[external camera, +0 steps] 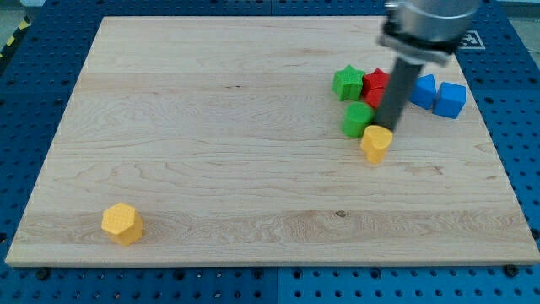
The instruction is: Place the heart at the top left of the hexagon
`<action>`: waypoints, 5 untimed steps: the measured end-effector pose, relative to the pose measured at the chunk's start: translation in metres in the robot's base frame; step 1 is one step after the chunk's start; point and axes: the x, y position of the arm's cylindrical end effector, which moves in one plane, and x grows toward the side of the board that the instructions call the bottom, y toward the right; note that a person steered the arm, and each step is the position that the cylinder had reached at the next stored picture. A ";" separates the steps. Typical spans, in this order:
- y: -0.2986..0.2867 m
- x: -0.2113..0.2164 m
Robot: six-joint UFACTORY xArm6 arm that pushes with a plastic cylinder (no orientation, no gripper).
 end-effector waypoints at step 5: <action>-0.016 0.047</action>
